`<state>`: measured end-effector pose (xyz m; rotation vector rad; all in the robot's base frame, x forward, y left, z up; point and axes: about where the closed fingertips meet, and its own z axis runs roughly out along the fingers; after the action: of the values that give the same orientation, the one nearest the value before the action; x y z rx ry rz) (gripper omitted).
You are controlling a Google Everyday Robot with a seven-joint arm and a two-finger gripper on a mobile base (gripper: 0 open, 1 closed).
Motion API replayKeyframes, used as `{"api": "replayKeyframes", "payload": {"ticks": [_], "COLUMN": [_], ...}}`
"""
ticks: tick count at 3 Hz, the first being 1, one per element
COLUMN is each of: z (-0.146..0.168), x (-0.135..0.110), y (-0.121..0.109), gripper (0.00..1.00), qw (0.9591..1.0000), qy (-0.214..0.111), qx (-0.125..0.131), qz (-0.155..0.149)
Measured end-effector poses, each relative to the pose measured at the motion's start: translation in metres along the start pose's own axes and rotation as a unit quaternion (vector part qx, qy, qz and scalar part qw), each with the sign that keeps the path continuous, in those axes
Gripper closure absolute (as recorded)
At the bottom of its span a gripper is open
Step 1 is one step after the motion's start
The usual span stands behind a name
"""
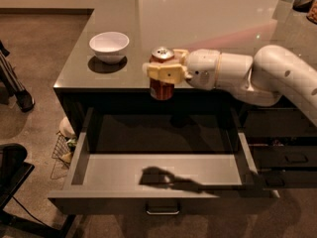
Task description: Place coke can into top drawer
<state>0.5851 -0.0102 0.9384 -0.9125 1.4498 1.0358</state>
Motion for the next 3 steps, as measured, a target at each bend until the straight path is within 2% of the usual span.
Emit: {"api": "replayKeyframes", "payload": {"ticks": [1, 3], "z": [0.016, 0.042], "x": [0.085, 0.194], "y": [-0.002, -0.005], "gripper": [1.00, 1.00], "qw": [0.9998, 0.9976], "qy": [0.009, 0.051], "qx": [-0.017, -0.040], "qz": [0.009, -0.024]}}
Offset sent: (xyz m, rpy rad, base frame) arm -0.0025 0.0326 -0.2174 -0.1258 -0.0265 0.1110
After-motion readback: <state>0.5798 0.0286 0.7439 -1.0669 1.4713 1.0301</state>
